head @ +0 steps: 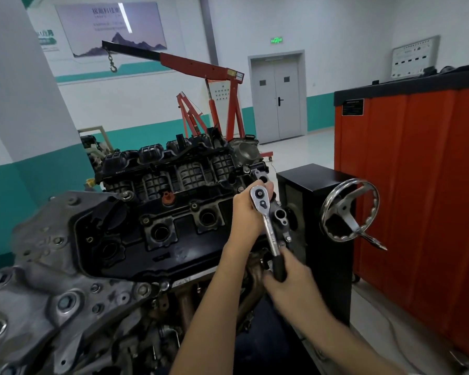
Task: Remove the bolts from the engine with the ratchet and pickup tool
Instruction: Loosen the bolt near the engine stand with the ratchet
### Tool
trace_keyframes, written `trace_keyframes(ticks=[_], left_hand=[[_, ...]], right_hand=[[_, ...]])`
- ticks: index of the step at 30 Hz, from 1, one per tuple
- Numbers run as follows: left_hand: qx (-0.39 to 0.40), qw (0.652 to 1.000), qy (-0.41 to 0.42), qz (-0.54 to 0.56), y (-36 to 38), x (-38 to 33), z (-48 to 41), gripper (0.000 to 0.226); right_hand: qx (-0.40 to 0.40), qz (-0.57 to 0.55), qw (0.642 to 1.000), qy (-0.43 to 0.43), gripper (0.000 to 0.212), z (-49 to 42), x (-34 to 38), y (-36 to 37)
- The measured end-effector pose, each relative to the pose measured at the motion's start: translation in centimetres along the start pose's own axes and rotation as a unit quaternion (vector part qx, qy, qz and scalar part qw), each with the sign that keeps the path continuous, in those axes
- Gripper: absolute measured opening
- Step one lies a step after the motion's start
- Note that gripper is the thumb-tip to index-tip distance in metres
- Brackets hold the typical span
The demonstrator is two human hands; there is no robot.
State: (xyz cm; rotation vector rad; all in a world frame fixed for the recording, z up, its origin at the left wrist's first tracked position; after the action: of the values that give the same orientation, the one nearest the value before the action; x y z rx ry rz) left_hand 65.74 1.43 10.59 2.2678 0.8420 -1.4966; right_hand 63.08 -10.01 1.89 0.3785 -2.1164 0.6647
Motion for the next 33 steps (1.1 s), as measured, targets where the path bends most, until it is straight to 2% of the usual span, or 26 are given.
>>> trace_keyframes(ticks=[3, 5, 7, 9, 10, 12, 13, 14, 15, 17, 19, 20, 22, 23, 25, 27, 29, 30, 33], left_hand=[[0.007, 1.0, -0.002, -0.015, -0.4, -0.1, -0.2, 0.045], [0.029, 0.998, -0.001, -0.049, -0.7, -0.1, -0.3, 0.046], [0.044, 0.994, 0.0, -0.097, -0.9, 0.0, -0.4, 0.047], [0.058, 0.991, 0.007, -0.121, -0.7, -0.2, -0.7, 0.044], [0.067, 0.99, 0.013, -0.127, -0.5, -0.3, -0.8, 0.039], [0.071, 0.989, 0.019, -0.127, -0.1, -0.4, -0.7, 0.028], [0.061, 0.991, 0.02, -0.115, -0.1, -0.3, -0.6, 0.027], [0.041, 0.995, 0.019, -0.094, -0.3, -0.2, -0.5, 0.033], [0.017, 0.997, 0.018, -0.07, -0.7, -0.1, -0.4, 0.04], [-0.018, 0.999, 0.017, -0.037, -1.0, 0.0, -0.2, 0.047], [-0.041, 0.999, 0.015, -0.022, -0.8, 0.2, -0.2, 0.049], [-0.051, 0.998, 0.014, -0.022, -0.6, 0.2, -0.2, 0.05], [-0.058, 0.998, 0.008, -0.027, -0.3, 0.0, -0.2, 0.051], [-0.052, 0.998, 0.003, -0.029, -0.3, 0.0, -0.3, 0.052], [-0.022, 0.999, -0.005, -0.044, -0.8, 0.1, -0.5, 0.052], [0.016, 0.997, -0.008, -0.073, -1.1, 0.1, -0.5, 0.052], [0.031, 0.995, -0.003, -0.097, -1.1, 0.0, -0.5, 0.052], [0.034, 0.994, 0.001, -0.107, -1.0, 0.0, -0.6, 0.052], [0.046, 0.991, 0.015, -0.124, -0.3, -0.3, -0.7, 0.04]], right_hand=[[-0.022, -0.032, 0.999, 0.004, 0.012, 0.0, 0.4, 2.1], [0.009, 0.014, 1.0, -0.016, 0.014, -0.7, 0.0, 0.3], [0.079, 0.101, 0.991, -0.048, 0.02, -2.0, -0.4, -3.5], [0.165, 0.241, 0.953, -0.082, 0.02, -4.7, -0.5, -7.8], [0.197, 0.331, 0.917, -0.107, 0.019, -6.5, -0.1, -9.8], [0.22, 0.468, 0.84, -0.162, 0.015, -9.3, 1.6, -12.2], [0.22, 0.497, 0.82, -0.181, 0.016, -10.1, 2.3, -12.4], [0.212, 0.504, 0.816, -0.186, 0.018, -10.2, 2.6, -12.2], [0.197, 0.497, 0.826, -0.176, 0.019, -9.7, 2.4, -11.7], [0.143, 0.406, 0.892, -0.138, 0.02, -7.0, 1.5, -9.8], [0.083, 0.227, 0.967, -0.079, 0.018, -3.3, 0.6, -6.5], [0.059, 0.135, 0.988, -0.054, 0.015, -1.8, 0.4, -4.5], [0.021, 0.004, 1.0, -0.006, 0.01, -0.2, 0.4, -0.6], [0.011, -0.022, 1.0, 0.003, 0.011, 0.0, 0.4, 0.6], [0.023, 0.006, 1.0, -0.016, 0.012, -0.4, 0.6, 0.6], [0.069, 0.08, 0.993, -0.046, 0.014, -1.4, 0.5, -2.2], [0.15, 0.175, 0.97, -0.075, 0.025, -3.1, 0.5, -5.9], [0.191, 0.247, 0.946, -0.089, 0.026, -4.4, 0.5, -7.7], [0.235, 0.465, 0.839, -0.159, 0.018, -8.9, 2.0, -11.7]])
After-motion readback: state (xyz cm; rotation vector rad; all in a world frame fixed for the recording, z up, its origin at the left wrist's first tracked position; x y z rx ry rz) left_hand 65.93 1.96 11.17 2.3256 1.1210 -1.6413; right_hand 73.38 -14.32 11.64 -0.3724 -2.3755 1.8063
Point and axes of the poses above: each hand's wrist, its own z-axis away from the middle knuckle, its own y-axis out of the palm, x = y × z, the point moved 6 cm from there along -z, towards the middle knuckle, and after that the axes turned 12 degrees about -y, right-handed, at the moved point
